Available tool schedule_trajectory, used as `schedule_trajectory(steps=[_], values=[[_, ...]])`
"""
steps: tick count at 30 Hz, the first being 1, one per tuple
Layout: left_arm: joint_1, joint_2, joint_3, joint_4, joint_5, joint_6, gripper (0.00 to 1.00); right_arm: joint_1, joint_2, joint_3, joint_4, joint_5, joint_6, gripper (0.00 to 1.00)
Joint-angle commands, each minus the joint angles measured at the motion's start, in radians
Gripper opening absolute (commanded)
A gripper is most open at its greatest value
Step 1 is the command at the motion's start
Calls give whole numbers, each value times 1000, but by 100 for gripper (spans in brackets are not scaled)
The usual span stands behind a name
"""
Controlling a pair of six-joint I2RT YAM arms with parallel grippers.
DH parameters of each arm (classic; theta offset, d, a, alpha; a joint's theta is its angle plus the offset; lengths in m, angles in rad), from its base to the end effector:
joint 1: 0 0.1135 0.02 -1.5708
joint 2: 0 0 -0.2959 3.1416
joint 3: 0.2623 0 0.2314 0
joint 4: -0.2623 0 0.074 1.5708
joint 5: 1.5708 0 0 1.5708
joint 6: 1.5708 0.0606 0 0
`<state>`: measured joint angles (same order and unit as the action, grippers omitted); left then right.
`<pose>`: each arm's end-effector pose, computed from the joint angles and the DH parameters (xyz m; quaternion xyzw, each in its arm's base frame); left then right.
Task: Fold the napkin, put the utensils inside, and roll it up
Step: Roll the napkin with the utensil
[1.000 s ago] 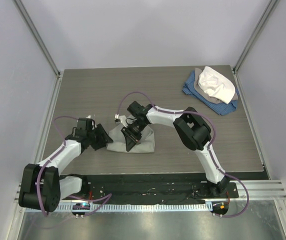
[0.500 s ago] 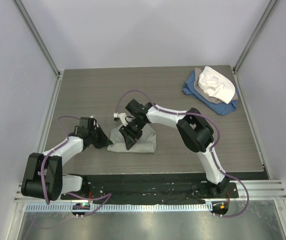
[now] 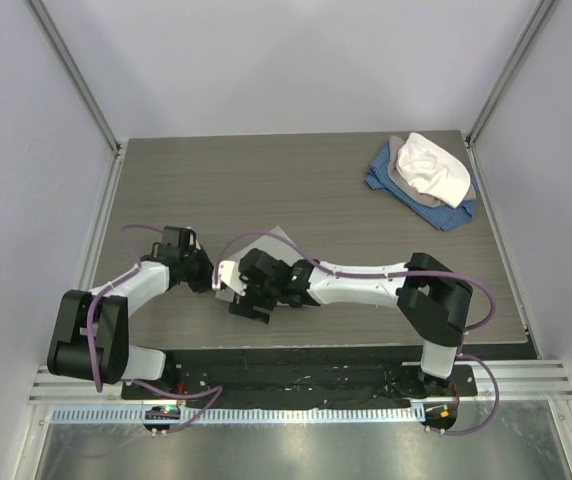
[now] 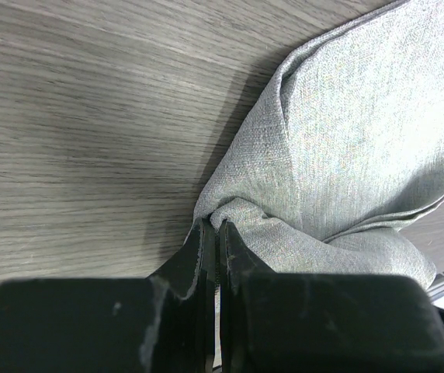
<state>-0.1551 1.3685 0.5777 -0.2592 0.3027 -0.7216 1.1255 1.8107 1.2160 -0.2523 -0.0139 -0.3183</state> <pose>0.2205 -0.0528 0.1723 -0.2297 0.9280 -0.2399 0.1686 0.1707 0.3597 0.2246 -0.6198 0.7003 0.1450 0.3230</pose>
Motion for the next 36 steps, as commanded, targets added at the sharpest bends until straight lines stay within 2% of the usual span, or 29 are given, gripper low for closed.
schedule_trajectory(steps=[1,15,19,21,22,23,24,25,28,31,36], values=[[0,20,27,-41,-19,30,0,7,27,-13,128,180,-87,83],[0,32,50,-57,-14,37,0,0,117,19,88,138,-113,72],[0,34,57,-51,-2,47,0,-23,156,60,24,72,-76,56],[-1,20,59,-51,-8,48,7,-52,173,89,-31,-18,-45,45],[0,12,62,-51,-26,48,17,-62,188,97,-51,-47,-38,42],[0,-9,65,-54,-39,48,22,-75,197,115,-89,-88,-25,39],[0,-22,70,-60,-49,50,26,-87,205,125,-109,-163,-1,38],[0,-32,74,-69,-75,51,35,-117,228,134,-126,-216,14,37],[0,-88,80,-103,-111,62,50,-180,257,160,-182,-403,73,32],[-1,-144,68,-115,-148,60,58,-213,291,175,-212,-545,122,29],[0,-227,-2,-69,-123,44,59,-279,349,195,-245,-734,183,27]])
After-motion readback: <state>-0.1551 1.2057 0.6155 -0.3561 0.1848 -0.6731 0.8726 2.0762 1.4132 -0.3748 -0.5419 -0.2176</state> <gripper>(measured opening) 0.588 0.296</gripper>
